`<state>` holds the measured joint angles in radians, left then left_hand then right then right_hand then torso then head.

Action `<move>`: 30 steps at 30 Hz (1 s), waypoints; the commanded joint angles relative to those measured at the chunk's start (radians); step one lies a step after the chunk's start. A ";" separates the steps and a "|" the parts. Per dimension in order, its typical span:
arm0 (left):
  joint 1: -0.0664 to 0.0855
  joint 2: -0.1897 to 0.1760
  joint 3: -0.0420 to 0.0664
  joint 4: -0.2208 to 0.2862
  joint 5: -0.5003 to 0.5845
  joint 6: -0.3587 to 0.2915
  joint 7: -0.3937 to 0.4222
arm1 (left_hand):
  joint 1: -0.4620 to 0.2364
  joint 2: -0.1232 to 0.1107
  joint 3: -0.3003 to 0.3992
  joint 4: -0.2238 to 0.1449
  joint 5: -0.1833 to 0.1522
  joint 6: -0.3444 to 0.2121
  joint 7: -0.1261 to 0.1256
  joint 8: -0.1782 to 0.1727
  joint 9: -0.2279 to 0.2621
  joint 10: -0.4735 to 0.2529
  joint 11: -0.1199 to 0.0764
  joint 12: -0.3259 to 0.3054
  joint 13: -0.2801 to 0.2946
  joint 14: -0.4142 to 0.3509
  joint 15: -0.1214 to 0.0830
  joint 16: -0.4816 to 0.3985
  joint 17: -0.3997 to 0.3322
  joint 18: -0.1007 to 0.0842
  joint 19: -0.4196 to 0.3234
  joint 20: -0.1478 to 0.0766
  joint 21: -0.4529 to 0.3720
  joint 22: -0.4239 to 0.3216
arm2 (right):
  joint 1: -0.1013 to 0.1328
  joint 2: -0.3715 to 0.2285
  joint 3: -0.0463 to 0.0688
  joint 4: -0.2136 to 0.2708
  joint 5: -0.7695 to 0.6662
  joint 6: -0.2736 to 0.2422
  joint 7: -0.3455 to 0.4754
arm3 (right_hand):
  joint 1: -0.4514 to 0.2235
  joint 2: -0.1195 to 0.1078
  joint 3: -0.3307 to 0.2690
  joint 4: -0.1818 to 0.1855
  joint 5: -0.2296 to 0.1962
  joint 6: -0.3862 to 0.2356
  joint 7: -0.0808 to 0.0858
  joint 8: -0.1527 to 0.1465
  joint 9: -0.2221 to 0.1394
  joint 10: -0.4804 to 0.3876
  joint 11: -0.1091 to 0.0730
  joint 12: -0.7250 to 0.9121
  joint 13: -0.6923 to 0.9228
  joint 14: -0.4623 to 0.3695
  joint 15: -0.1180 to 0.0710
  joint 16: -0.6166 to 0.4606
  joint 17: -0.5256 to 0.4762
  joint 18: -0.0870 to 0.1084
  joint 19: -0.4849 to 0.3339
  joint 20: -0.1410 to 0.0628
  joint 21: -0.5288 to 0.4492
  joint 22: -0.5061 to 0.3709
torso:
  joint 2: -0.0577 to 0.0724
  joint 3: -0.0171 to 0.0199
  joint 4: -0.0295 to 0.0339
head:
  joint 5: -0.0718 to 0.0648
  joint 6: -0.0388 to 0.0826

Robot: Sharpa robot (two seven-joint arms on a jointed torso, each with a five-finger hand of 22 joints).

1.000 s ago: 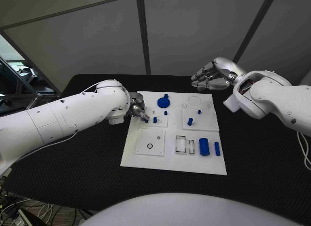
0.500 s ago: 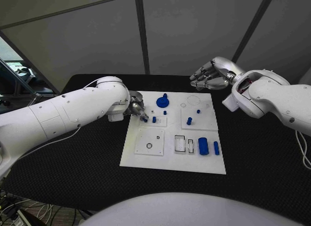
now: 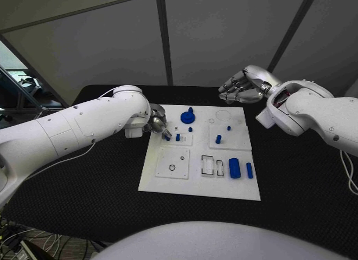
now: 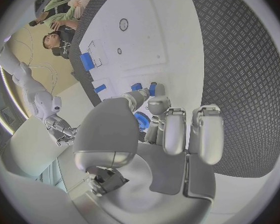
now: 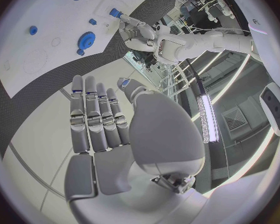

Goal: Assemble the parts on the task board

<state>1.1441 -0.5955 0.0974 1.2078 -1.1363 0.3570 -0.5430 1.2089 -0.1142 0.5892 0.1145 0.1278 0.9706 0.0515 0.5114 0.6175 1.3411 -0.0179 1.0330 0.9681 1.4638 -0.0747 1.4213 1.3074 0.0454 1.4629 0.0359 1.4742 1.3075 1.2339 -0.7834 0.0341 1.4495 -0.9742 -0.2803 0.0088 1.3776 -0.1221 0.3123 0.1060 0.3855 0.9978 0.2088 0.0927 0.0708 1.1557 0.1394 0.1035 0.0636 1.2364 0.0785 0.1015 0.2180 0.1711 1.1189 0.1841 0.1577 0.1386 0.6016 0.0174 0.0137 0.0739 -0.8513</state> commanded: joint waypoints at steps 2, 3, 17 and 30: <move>0.004 0.005 -0.001 -0.004 0.009 0.044 -0.015 | -0.001 -0.011 0.142 -0.145 0.011 0.007 -0.002 0.005 0.003 0.015 -0.010 0.007 0.002 0.069 -0.008 0.003 0.134 -0.021 0.062 -0.007 0.007 0.202 | 0.002 0.001 0.001 0.000 -0.002 0.005 0.007 | -0.003 0.005 0.003 0.004 0.006 -0.001 -0.006 0.005 0.001 -0.002 -0.004 0.004 -0.001 0.005 0.002 -0.003 -0.001 0.010 0.004 0.000 -0.007 -0.001 | 0.001 0.0000 -0.0002 | 0.000 -0.002; 0.004 0.006 -0.002 -0.005 0.009 0.045 -0.015 | -0.002 -0.012 0.143 -0.145 0.014 0.008 -0.003 0.005 0.004 0.016 -0.010 0.007 0.002 0.069 -0.008 0.003 0.134 -0.022 0.062 -0.007 0.008 0.202 | 0.002 0.001 0.001 0.000 -0.002 0.005 0.007 | -0.003 0.005 0.003 0.004 0.006 -0.001 -0.006 0.005 0.001 -0.002 -0.004 0.004 -0.001 0.005 0.002 -0.003 -0.001 0.010 0.004 0.000 -0.007 -0.001 | 0.001 0.0002 -0.0001 | 0.000 -0.002; 0.019 0.021 -0.023 -0.029 0.009 0.048 -0.026 | -0.007 -0.016 0.147 -0.149 0.028 0.012 -0.003 0.003 0.006 0.019 -0.011 0.008 0.002 0.069 -0.009 0.003 0.134 -0.022 0.064 -0.008 0.010 0.204 | 0.002 0.001 0.001 0.002 -0.002 0.004 0.008 | -0.003 0.005 0.003 0.004 0.006 -0.001 -0.006 0.005 0.001 -0.002 -0.004 0.004 -0.001 0.005 0.002 -0.003 -0.001 0.010 0.004 0.000 -0.007 -0.001 | 0.000 0.0003 -0.0004 | -0.001 -0.003; 0.025 0.048 -0.042 -0.064 0.009 0.050 -0.048 | -0.010 -0.016 0.148 -0.149 0.033 0.013 -0.003 0.002 0.007 0.020 -0.011 0.010 0.004 0.069 -0.009 0.003 0.133 -0.021 0.061 -0.008 0.006 0.201 | 0.002 0.001 0.001 0.004 -0.002 0.002 0.009 | -0.002 0.005 0.005 0.003 0.007 -0.002 -0.006 0.006 0.000 -0.002 -0.004 0.004 -0.001 0.006 0.002 -0.006 -0.003 0.011 0.005 0.000 -0.009 -0.003 | 0.000 0.0004 -0.0012 | -0.001 -0.003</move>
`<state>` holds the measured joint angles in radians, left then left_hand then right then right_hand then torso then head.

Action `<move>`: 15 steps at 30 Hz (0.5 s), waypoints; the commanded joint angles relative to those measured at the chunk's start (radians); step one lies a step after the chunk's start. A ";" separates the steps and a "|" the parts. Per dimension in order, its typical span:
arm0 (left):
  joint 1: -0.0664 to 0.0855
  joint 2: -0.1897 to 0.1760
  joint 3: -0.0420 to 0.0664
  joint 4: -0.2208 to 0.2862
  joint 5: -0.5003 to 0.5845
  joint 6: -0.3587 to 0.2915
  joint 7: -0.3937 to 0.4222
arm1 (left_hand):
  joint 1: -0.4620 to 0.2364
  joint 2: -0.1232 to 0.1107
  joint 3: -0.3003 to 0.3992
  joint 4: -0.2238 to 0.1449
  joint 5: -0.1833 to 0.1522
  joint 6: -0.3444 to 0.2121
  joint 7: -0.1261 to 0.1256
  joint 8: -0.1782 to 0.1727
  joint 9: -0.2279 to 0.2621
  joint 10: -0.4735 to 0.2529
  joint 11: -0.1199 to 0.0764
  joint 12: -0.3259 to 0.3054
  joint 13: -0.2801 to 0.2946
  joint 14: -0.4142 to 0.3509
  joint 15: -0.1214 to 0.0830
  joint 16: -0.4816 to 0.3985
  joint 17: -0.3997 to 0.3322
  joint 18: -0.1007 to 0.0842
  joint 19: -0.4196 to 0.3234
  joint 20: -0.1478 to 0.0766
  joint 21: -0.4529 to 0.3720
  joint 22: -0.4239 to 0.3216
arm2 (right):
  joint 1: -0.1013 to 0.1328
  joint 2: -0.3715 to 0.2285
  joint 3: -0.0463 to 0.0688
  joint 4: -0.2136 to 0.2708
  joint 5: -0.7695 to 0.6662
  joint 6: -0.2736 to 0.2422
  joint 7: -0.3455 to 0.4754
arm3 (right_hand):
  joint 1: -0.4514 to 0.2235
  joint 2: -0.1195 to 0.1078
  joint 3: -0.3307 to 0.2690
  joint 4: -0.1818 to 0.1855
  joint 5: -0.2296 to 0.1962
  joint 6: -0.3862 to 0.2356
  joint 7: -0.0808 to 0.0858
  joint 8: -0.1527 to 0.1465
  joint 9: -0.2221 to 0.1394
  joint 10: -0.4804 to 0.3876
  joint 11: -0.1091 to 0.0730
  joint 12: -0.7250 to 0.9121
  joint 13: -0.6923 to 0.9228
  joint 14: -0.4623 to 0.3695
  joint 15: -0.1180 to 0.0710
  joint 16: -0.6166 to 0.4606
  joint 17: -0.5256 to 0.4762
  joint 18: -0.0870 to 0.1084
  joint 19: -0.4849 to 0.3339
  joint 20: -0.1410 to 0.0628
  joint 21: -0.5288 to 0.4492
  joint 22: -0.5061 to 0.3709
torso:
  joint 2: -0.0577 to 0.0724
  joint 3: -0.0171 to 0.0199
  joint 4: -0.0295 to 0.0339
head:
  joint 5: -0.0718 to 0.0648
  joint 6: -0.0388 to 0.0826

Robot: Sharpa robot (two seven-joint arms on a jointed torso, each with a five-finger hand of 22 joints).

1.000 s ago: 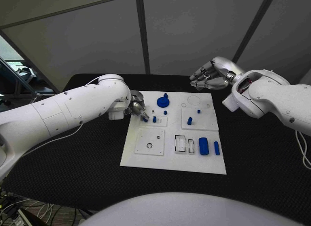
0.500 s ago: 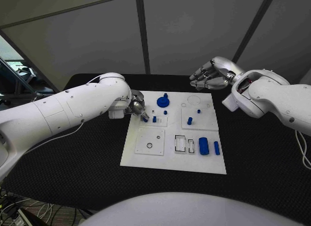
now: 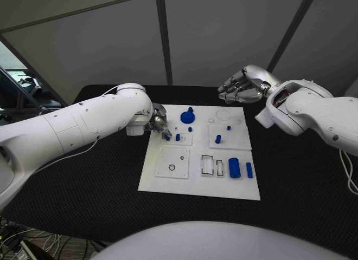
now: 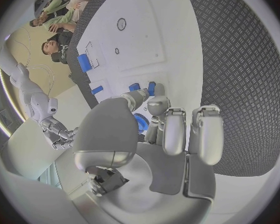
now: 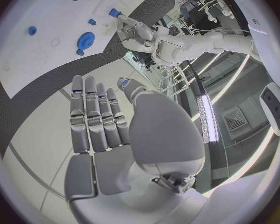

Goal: Assemble the parts on the task board

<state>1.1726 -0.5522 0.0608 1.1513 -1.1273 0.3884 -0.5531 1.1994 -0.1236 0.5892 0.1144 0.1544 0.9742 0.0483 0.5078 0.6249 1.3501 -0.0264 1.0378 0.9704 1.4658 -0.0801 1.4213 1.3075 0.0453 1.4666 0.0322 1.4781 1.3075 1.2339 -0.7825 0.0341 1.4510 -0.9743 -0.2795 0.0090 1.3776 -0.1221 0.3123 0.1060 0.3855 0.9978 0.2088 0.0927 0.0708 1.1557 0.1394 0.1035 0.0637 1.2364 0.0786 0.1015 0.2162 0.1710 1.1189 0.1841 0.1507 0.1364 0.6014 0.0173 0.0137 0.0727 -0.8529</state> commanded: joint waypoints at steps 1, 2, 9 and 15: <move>-0.003 0.006 -0.006 -0.009 0.000 0.018 -0.039 | -0.001 -0.005 0.148 -0.148 0.007 0.009 0.000 0.005 0.000 0.011 -0.002 0.005 0.001 0.067 -0.004 0.003 0.133 -0.020 0.057 -0.005 0.001 0.201 | 0.002 0.000 0.001 0.003 -0.002 0.001 0.009 | -0.002 0.005 0.005 0.003 0.007 -0.002 -0.006 0.006 0.000 -0.002 -0.004 0.004 -0.001 0.006 0.002 -0.006 -0.001 0.011 0.005 0.000 -0.002 -0.001 | 0.000 0.0005 -0.0012 | 0.001 -0.002; -0.003 0.008 -0.007 -0.012 0.000 0.018 -0.043 | -0.003 -0.003 0.149 -0.147 0.008 0.009 0.000 0.004 0.000 0.011 -0.002 0.004 0.000 0.067 -0.004 0.003 0.133 -0.020 0.056 -0.005 -0.002 0.199 | 0.002 0.000 0.001 0.003 -0.002 0.001 0.009 | -0.002 0.005 0.005 0.003 0.007 -0.002 -0.006 0.006 0.000 -0.002 -0.004 0.004 -0.001 0.006 0.002 -0.006 -0.001 0.011 0.005 0.000 -0.002 -0.001 | 0.000 0.0005 -0.0005 | -0.001 0.000; -0.001 0.018 -0.014 -0.023 0.001 0.021 -0.056 | -0.007 0.002 0.151 -0.144 0.009 0.008 0.001 0.002 0.001 0.009 -0.001 0.000 -0.004 0.067 -0.003 0.003 0.133 -0.019 0.054 -0.005 -0.005 0.197 | 0.002 0.001 0.001 0.003 -0.002 0.003 0.009 | -0.002 0.005 0.005 0.003 0.007 -0.002 -0.006 0.006 0.000 -0.002 -0.004 0.004 -0.001 0.006 0.002 -0.006 -0.001 0.011 0.005 0.000 -0.002 -0.001 | 0.000 -0.0003 0.0001 | -0.005 -0.002; -0.001 0.020 -0.016 -0.023 0.001 0.039 -0.061 | -0.008 0.003 0.151 -0.143 0.009 0.008 0.001 0.002 0.001 0.008 -0.001 -0.004 -0.008 0.067 -0.003 0.003 0.133 -0.019 0.054 -0.005 -0.006 0.196 | 0.002 0.000 0.001 0.003 -0.002 0.003 0.010 | -0.002 0.005 0.005 0.003 0.007 -0.002 -0.006 0.006 0.000 -0.002 -0.004 0.004 -0.001 0.006 0.002 -0.006 -0.001 0.011 0.005 0.000 -0.002 -0.001 | 0.000 -0.0007 0.0000 | -0.006 -0.003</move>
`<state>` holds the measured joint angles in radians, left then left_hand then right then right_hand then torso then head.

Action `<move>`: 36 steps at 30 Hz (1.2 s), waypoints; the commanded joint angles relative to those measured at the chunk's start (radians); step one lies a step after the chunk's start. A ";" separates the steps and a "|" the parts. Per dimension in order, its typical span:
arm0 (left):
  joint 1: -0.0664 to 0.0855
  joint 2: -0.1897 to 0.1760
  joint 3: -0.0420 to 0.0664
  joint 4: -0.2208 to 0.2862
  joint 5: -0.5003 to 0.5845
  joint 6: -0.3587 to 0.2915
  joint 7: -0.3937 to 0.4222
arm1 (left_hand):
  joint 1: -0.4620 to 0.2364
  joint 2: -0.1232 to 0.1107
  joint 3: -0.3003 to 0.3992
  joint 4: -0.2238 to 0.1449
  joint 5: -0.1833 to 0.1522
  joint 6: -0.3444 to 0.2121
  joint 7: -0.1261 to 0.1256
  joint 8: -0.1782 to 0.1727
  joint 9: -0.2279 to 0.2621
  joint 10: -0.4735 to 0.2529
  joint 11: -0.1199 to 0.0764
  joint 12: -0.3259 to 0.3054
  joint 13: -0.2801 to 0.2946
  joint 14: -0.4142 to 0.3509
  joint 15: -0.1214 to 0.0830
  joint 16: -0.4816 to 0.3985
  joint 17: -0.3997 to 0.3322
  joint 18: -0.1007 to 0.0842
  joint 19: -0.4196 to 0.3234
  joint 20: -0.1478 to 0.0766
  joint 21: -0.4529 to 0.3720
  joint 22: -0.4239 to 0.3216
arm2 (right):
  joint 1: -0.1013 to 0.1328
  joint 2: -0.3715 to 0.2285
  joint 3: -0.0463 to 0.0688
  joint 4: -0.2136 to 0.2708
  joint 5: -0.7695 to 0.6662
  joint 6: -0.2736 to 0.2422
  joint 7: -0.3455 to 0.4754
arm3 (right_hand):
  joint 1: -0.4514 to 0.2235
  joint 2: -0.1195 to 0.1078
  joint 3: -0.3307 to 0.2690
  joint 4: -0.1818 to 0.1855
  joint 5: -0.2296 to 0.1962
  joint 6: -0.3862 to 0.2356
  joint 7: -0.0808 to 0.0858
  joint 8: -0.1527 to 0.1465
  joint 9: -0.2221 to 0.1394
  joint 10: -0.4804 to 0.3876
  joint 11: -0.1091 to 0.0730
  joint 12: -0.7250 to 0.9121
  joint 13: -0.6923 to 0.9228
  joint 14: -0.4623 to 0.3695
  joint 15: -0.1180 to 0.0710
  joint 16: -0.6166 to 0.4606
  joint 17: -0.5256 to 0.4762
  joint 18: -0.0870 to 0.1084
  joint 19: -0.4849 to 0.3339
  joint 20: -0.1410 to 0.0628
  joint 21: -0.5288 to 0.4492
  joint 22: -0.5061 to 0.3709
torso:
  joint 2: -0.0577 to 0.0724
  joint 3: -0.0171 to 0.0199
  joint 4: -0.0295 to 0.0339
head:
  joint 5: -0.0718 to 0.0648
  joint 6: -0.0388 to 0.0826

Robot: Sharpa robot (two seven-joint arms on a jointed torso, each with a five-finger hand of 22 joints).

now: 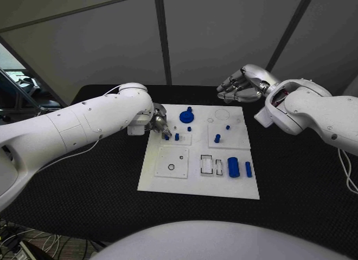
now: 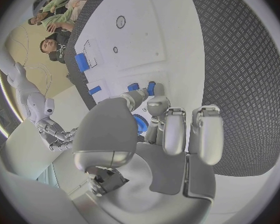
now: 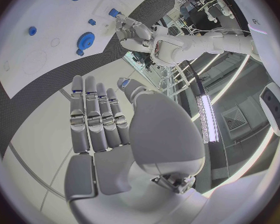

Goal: Assemble the parts on the task board

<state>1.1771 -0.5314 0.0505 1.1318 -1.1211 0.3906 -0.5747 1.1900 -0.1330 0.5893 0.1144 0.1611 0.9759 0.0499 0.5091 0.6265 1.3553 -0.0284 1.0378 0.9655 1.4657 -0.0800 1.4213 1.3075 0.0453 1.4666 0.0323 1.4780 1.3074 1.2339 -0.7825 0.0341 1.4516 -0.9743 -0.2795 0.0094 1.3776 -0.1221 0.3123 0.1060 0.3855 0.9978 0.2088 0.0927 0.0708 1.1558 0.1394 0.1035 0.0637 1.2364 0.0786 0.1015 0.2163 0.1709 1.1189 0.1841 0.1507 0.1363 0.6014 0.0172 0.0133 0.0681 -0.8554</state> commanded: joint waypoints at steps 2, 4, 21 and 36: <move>-0.006 -0.002 -0.006 -0.002 -0.005 0.043 -0.042 | 0.001 0.012 0.151 -0.143 0.003 0.006 -0.001 0.000 -0.001 0.003 0.001 -0.004 -0.003 0.067 -0.003 0.003 0.133 -0.019 0.054 -0.005 -0.006 0.196 | 0.002 0.000 0.001 0.002 -0.002 0.003 0.009 | -0.002 0.005 0.005 0.003 0.007 -0.002 -0.006 0.006 0.000 -0.002 -0.004 0.004 -0.001 0.006 0.002 -0.006 -0.001 0.011 0.005 0.000 -0.002 -0.001 | 0.000 -0.0007 0.0005 | -0.002 -0.001; -0.006 -0.002 -0.007 -0.001 -0.005 0.040 -0.045 | 0.001 0.012 0.151 -0.143 0.003 0.006 -0.001 0.000 -0.001 0.002 0.001 -0.005 -0.004 0.067 -0.003 0.002 0.133 -0.018 0.053 -0.005 -0.008 0.195 | 0.002 0.000 0.001 0.001 -0.002 0.003 0.009 | -0.002 0.004 0.005 0.002 0.007 -0.003 -0.005 0.006 0.000 -0.003 -0.004 0.004 -0.001 0.006 0.002 -0.007 -0.001 0.011 0.005 0.000 -0.003 -0.001 | 0.000 -0.0007 0.0008 | -0.002 -0.001; -0.006 -0.029 -0.007 0.015 -0.004 -0.118 -0.045 | -0.233 -0.032 -0.202 0.033 -0.007 0.033 -0.004 -0.052 -0.014 -0.022 0.003 -0.031 -0.042 0.067 -0.003 0.003 0.133 -0.017 0.052 -0.004 -0.015 0.194 | 0.002 -0.001 0.001 -0.002 -0.002 0.002 0.011 | -0.004 0.002 0.004 0.003 0.007 -0.006 -0.004 0.005 0.000 -0.005 -0.002 0.004 -0.002 0.006 0.003 -0.009 -0.002 0.010 0.005 0.001 -0.005 -0.003 | 0.000 -0.0012 0.0018 | -0.002 0.005; -0.007 -0.079 0.029 0.064 0.070 -0.267 0.030 | -0.175 0.018 -0.405 0.106 -0.004 0.027 0.004 -0.085 -0.011 -0.070 0.008 -0.090 -0.111 0.066 0.002 0.000 0.131 -0.007 0.032 -0.002 -0.063 0.170 | 0.002 -0.003 0.000 -0.006 -0.002 0.000 0.013 | -0.006 0.001 0.003 0.004 0.007 -0.007 -0.003 0.004 0.000 -0.007 -0.002 0.003 -0.002 0.006 0.003 -0.010 -0.003 0.010 0.005 0.001 -0.006 -0.004 | 0.000 -0.0009 0.0011 | -0.005 0.008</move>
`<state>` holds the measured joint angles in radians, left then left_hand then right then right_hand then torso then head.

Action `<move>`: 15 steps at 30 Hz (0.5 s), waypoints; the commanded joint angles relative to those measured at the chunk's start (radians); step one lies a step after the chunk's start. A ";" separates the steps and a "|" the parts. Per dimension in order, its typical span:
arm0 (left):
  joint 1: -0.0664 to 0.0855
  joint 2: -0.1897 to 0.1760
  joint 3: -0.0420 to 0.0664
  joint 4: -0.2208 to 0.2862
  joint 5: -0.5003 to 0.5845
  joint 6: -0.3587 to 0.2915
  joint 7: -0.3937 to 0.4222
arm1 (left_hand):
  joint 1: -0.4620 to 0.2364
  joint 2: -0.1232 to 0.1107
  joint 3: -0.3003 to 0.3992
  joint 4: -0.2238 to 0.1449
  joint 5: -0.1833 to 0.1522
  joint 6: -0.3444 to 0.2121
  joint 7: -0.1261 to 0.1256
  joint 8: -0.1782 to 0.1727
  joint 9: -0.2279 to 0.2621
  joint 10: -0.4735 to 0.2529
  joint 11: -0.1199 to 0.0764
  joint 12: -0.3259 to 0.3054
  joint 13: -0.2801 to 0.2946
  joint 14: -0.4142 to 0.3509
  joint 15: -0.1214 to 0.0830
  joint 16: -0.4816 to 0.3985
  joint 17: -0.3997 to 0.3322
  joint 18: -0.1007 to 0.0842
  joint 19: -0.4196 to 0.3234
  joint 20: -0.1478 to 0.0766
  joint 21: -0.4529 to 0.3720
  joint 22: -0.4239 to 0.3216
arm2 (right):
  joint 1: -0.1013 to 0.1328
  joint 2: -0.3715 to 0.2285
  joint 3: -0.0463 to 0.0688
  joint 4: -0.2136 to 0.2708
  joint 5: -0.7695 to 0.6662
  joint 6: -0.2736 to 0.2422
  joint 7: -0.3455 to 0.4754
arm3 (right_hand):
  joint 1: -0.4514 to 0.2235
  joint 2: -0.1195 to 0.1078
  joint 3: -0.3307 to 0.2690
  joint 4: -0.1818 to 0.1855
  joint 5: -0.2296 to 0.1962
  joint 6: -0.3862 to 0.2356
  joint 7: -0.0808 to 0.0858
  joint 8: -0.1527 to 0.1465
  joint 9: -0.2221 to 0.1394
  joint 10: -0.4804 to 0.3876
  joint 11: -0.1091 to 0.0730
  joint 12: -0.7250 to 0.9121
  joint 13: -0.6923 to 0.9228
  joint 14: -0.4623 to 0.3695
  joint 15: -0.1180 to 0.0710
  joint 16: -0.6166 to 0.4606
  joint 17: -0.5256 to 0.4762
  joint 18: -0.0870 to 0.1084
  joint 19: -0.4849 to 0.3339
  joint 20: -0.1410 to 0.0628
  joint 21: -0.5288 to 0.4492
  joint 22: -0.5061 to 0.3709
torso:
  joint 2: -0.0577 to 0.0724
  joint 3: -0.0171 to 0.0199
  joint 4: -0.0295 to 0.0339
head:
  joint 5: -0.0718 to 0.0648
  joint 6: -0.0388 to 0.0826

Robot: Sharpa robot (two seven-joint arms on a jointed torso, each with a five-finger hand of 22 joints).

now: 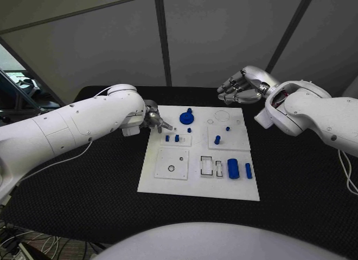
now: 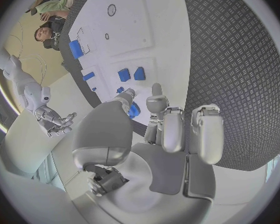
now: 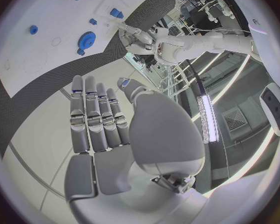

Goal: Assemble the parts on the task board

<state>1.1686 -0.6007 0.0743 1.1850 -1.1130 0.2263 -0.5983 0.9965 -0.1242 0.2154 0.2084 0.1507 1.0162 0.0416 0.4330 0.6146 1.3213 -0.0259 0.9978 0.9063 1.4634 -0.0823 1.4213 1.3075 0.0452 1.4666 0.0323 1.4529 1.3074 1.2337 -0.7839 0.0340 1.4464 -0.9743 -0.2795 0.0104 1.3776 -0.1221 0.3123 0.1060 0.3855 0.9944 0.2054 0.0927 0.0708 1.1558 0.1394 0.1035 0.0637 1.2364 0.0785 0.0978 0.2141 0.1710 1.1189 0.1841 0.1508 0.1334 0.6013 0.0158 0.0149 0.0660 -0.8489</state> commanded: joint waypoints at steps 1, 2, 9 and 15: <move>0.001 -0.014 0.008 0.016 0.084 -0.121 0.072 | 0.028 0.011 -0.045 0.017 0.008 -0.031 0.018 -0.018 0.000 -0.072 0.013 -0.102 -0.107 0.064 0.010 -0.010 0.123 0.004 0.011 0.001 -0.081 0.145 | 0.002 -0.002 0.001 -0.001 -0.002 -0.001 0.012 | -0.006 0.001 0.004 0.004 0.007 -0.004 0.000 0.004 0.000 -0.007 -0.002 0.003 -0.002 0.005 0.003 -0.006 -0.001 0.010 0.005 0.001 -0.006 -0.001 | 0.000 0.0007 -0.0002 | -0.003 0.002; 0.001 -0.017 0.009 0.019 0.104 -0.136 0.087 | 0.033 0.009 -0.059 0.022 0.007 -0.060 0.029 -0.033 -0.007 -0.114 0.022 -0.159 -0.166 0.056 0.016 -0.032 0.105 0.013 -0.010 0.006 -0.123 0.120 | 0.002 -0.002 0.001 -0.001 -0.002 -0.001 0.012 | -0.006 0.001 0.004 0.004 0.007 -0.004 0.000 0.004 0.000 -0.007 -0.002 0.003 -0.002 0.005 0.003 -0.006 -0.001 0.010 0.005 0.001 -0.006 -0.001 | 0.000 0.0007 0.0004 | -0.004 0.002; 0.001 -0.036 0.013 0.050 0.192 -0.241 0.197 | 0.138 0.020 -0.135 0.045 -0.035 -0.165 0.084 -0.069 -0.052 -0.257 0.076 -0.234 -0.235 -0.026 0.066 -0.184 -0.032 0.078 -0.189 0.050 -0.463 -0.073 | 0.002 -0.004 0.001 -0.004 -0.002 -0.003 0.012 | -0.006 0.001 0.004 0.004 0.007 -0.004 0.000 0.004 0.000 -0.007 -0.002 0.003 -0.002 0.005 0.004 -0.007 -0.001 0.010 0.005 0.001 -0.006 -0.001 | 0.000 0.0011 0.0001 | -0.007 0.010; -0.005 -0.040 -0.007 0.074 0.115 -0.367 0.392 | 0.373 0.037 -0.105 -0.046 -0.033 -0.210 0.114 -0.099 -0.114 -0.408 0.111 -0.314 -0.305 -0.325 0.103 -0.583 -0.375 0.131 -0.431 0.087 -0.847 -0.293 | 0.002 -0.004 0.001 -0.003 -0.002 -0.004 0.013 | -0.005 0.002 0.004 0.004 0.007 -0.005 0.000 0.004 -0.001 -0.007 -0.002 0.003 -0.002 0.005 0.004 -0.007 -0.001 0.010 0.004 0.002 -0.007 -0.001 | -0.001 0.0019 -0.0024 | -0.013 0.017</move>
<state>1.1654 -0.6413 0.0704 1.2512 -0.9761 -0.0095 -0.3898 1.3373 -0.0890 0.1034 0.1770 0.1193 0.8140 0.1572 0.3377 0.5094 0.9306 0.0807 0.6961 0.6128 1.1765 0.0171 0.8837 0.9719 0.1562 1.0527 0.1158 0.6294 1.0288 1.2336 -0.7876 0.0339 1.4422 -0.9744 -0.2799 0.0110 1.3776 -0.1221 0.3123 0.1060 0.3855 0.9944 0.2055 0.0927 0.0708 1.1557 0.1394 0.1035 0.0637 1.2364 0.0785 0.0931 0.2142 0.1710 1.1189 0.1841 0.1489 0.1335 0.6006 0.0174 0.0146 0.0566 -0.8349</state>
